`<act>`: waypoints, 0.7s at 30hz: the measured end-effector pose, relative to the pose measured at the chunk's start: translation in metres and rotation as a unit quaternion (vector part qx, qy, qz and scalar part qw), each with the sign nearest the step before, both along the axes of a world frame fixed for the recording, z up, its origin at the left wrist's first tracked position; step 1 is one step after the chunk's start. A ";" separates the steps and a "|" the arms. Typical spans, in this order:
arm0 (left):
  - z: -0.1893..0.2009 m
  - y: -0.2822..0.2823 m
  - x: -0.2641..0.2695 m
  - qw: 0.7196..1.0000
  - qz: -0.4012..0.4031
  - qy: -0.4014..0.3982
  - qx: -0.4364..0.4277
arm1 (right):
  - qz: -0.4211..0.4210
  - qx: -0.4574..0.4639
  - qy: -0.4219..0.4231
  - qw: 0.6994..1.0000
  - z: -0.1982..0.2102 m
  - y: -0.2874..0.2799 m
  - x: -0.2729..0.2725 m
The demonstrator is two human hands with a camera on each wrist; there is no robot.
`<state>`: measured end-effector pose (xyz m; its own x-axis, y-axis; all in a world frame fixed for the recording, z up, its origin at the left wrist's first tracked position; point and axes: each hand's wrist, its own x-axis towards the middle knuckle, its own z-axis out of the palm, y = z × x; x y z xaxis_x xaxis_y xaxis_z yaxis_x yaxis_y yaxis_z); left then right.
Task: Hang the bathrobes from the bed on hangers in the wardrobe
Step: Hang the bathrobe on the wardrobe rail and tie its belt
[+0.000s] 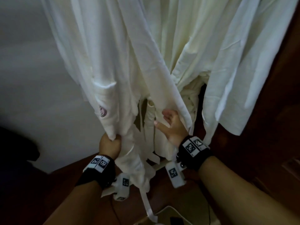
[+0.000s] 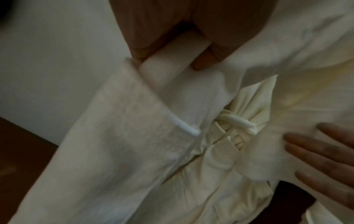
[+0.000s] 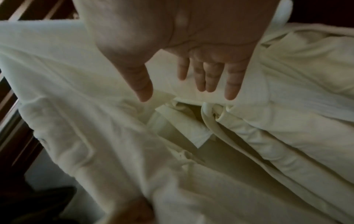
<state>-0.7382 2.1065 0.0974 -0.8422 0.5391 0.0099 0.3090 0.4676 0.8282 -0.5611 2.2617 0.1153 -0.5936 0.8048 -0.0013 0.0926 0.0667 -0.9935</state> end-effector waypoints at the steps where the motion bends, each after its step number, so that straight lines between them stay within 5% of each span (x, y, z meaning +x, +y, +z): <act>1: 0.000 -0.007 0.000 1.000 0.005 -0.008 0.008 | -0.010 0.034 -0.045 0.998 -0.004 -0.002 -0.005; 5: 0.007 -0.028 0.008 0.997 0.018 -0.037 0.068 | 0.079 0.137 -0.190 0.969 -0.009 -0.013 -0.030; 8: 0.012 -0.038 0.020 0.993 -0.002 -0.067 0.093 | 0.258 0.221 -0.330 0.881 -0.028 -0.030 -0.048; 10: 0.017 -0.042 0.027 0.992 -0.024 -0.068 0.099 | 0.312 0.208 -0.349 0.859 -0.042 -0.045 -0.054; 17: 0.026 -0.022 0.034 0.991 -0.009 0.121 0.058 | 0.225 0.057 -0.188 0.954 -0.006 -0.057 -0.025; 19: 0.024 -0.007 0.030 0.992 -0.013 0.126 -0.002 | 0.218 -0.011 -0.119 0.969 0.018 -0.060 -0.009; 21: 0.017 0.007 0.019 0.994 -0.006 0.102 -0.032 | 0.208 0.021 -0.061 0.976 0.043 -0.058 0.007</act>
<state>-0.7196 2.1139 0.1144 -0.8196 0.5545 0.1443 0.4731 0.5127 0.7165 -0.5539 2.2033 0.1588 -0.8663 0.4953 -0.0649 0.1667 0.1642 -0.9722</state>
